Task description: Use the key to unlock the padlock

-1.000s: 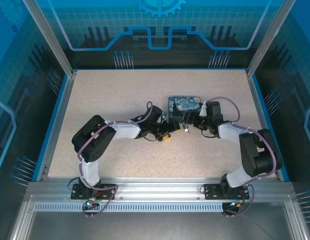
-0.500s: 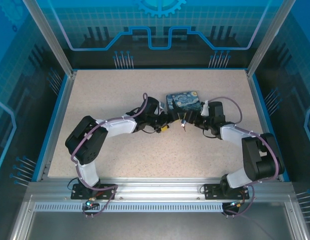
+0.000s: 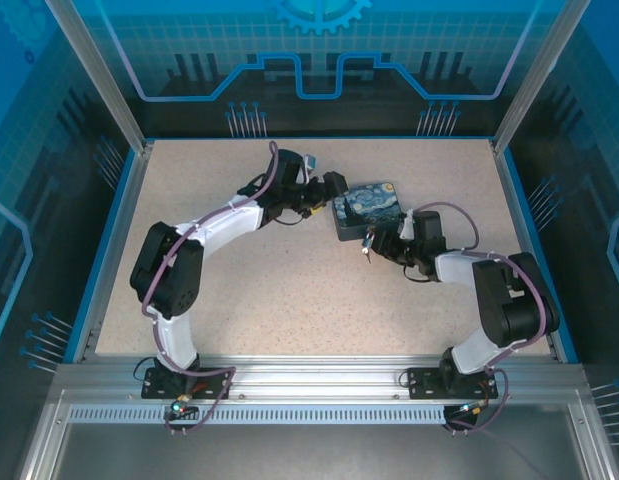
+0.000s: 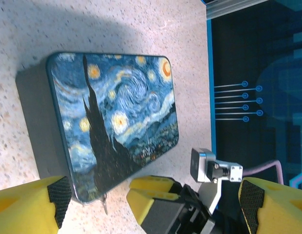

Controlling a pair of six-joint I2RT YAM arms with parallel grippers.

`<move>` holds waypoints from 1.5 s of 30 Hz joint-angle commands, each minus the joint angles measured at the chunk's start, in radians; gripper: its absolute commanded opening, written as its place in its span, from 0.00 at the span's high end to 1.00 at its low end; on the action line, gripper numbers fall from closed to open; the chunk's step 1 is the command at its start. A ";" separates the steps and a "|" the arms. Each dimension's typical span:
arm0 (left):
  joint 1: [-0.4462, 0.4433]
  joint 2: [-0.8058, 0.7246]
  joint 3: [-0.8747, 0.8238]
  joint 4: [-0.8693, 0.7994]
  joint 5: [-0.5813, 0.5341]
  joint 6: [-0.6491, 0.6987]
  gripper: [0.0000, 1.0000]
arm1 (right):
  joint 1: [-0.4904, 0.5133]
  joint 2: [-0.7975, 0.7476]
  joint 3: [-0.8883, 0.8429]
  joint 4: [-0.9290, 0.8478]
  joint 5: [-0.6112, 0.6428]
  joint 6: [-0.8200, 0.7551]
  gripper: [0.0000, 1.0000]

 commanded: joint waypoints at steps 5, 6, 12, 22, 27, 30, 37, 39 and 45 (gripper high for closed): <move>0.021 0.096 0.091 -0.091 -0.009 0.065 0.09 | 0.034 0.054 0.001 0.064 0.056 -0.032 0.61; 0.022 0.103 0.096 -0.089 -0.008 0.064 0.09 | 0.040 0.062 0.003 0.066 0.059 -0.034 0.61; 0.029 0.120 0.099 -0.074 0.002 0.054 0.09 | 0.081 0.109 0.036 0.064 0.091 -0.055 0.62; 0.033 0.124 0.099 -0.066 0.008 0.049 0.08 | 0.113 0.180 0.070 0.080 0.116 -0.067 0.63; 0.034 0.127 0.099 -0.061 0.007 0.047 0.08 | 0.119 0.192 0.062 0.090 0.126 -0.065 0.70; 0.034 0.130 0.101 -0.059 0.002 0.045 0.08 | 0.118 0.192 0.056 0.093 0.129 -0.066 0.75; 0.034 0.155 0.132 -0.099 -0.036 0.081 0.07 | 0.116 0.187 0.046 0.086 0.134 -0.068 0.87; 0.031 0.167 0.151 -0.143 -0.076 0.118 0.06 | 0.114 0.179 0.042 0.083 0.133 -0.066 0.91; -0.013 0.201 0.228 -0.306 -0.288 0.301 0.05 | 0.095 0.152 0.026 0.080 0.101 -0.047 1.00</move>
